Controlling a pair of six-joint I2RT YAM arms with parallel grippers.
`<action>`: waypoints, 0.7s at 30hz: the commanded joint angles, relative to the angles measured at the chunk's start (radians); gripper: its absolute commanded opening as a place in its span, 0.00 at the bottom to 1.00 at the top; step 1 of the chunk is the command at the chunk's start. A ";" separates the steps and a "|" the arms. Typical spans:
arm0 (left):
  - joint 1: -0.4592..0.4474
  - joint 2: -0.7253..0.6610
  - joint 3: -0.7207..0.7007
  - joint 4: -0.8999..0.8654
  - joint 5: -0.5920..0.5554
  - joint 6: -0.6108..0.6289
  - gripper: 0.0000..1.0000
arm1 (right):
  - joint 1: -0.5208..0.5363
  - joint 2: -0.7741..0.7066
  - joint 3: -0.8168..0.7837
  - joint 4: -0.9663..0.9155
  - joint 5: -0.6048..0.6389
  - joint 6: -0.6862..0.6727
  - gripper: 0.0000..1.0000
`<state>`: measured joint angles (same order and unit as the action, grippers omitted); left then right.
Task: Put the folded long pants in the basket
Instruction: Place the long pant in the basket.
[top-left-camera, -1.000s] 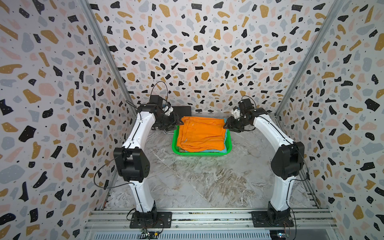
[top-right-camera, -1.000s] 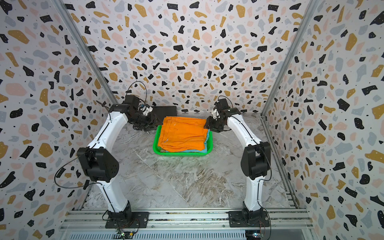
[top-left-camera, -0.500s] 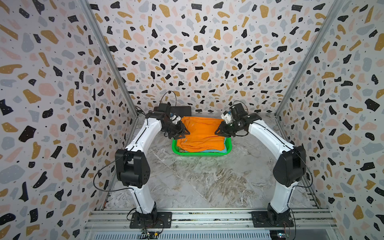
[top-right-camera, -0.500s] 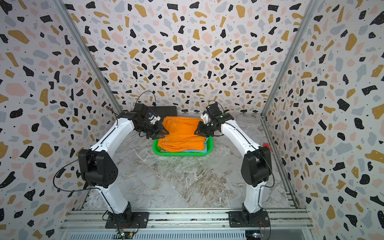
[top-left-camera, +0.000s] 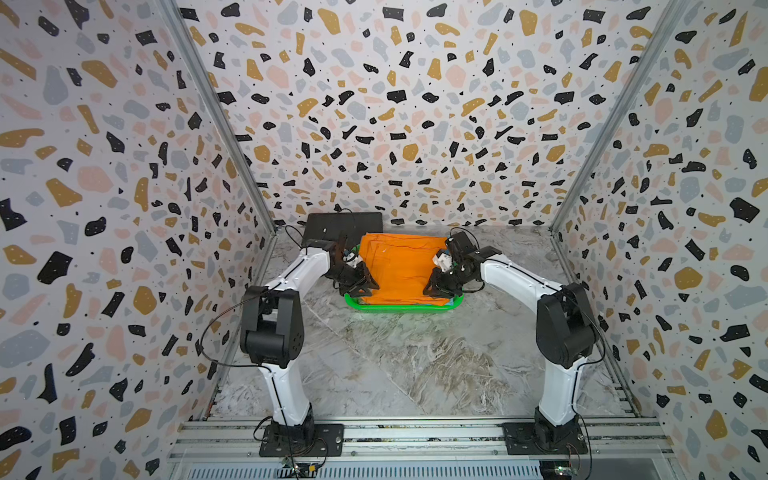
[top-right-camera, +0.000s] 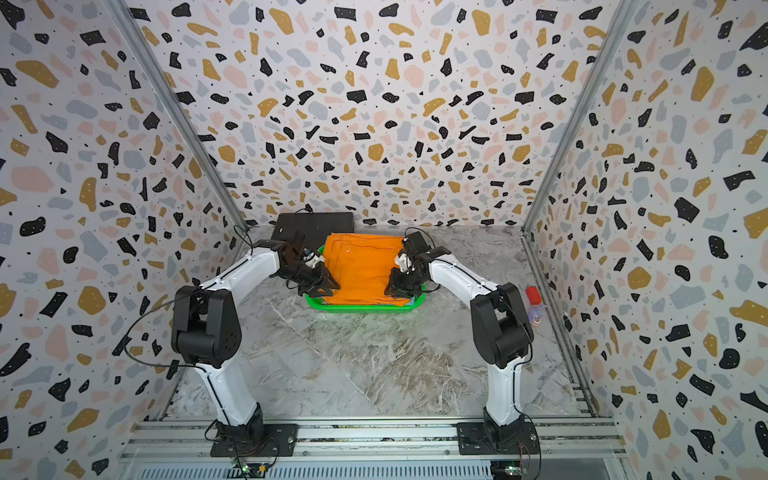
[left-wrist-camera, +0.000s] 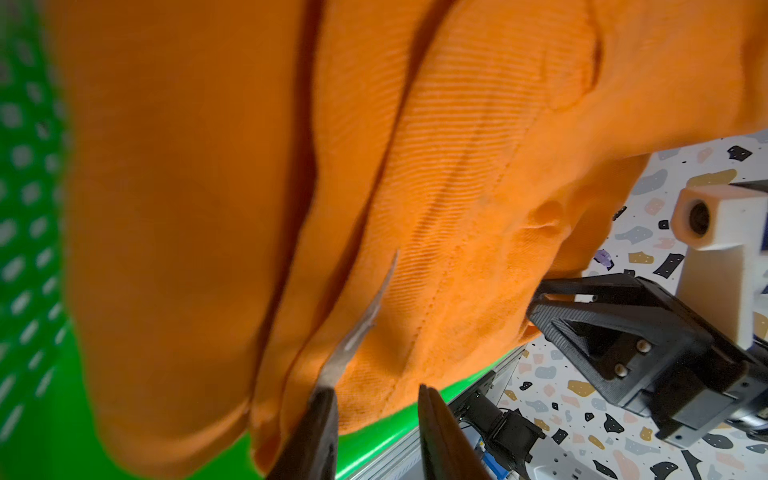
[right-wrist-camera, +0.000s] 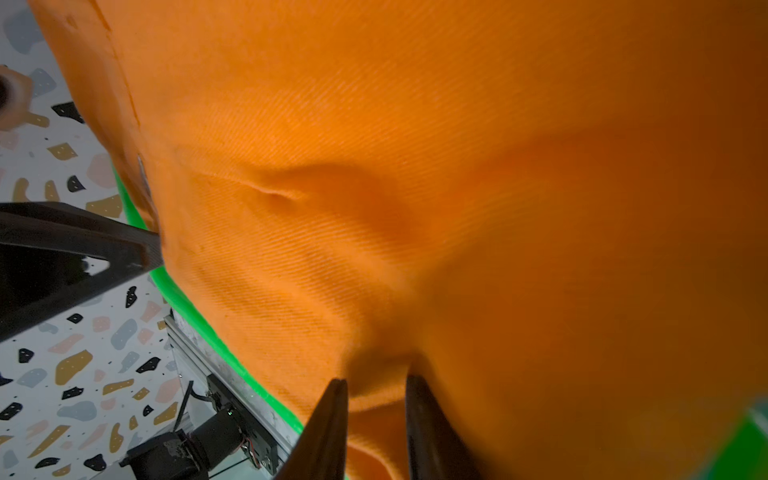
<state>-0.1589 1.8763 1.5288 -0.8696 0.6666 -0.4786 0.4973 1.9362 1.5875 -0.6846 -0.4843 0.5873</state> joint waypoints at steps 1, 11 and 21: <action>0.002 -0.068 0.141 0.006 -0.004 -0.027 0.40 | -0.008 -0.062 0.144 -0.171 0.102 -0.037 0.36; 0.004 0.161 0.536 -0.019 -0.053 -0.035 0.44 | -0.016 0.157 0.574 -0.215 0.310 -0.147 0.38; 0.004 0.419 0.620 0.001 -0.102 0.026 0.45 | -0.038 0.448 0.679 -0.227 0.415 -0.190 0.33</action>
<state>-0.1577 2.3035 2.1681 -0.8581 0.6037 -0.4942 0.4664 2.3905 2.2848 -0.8394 -0.1169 0.4099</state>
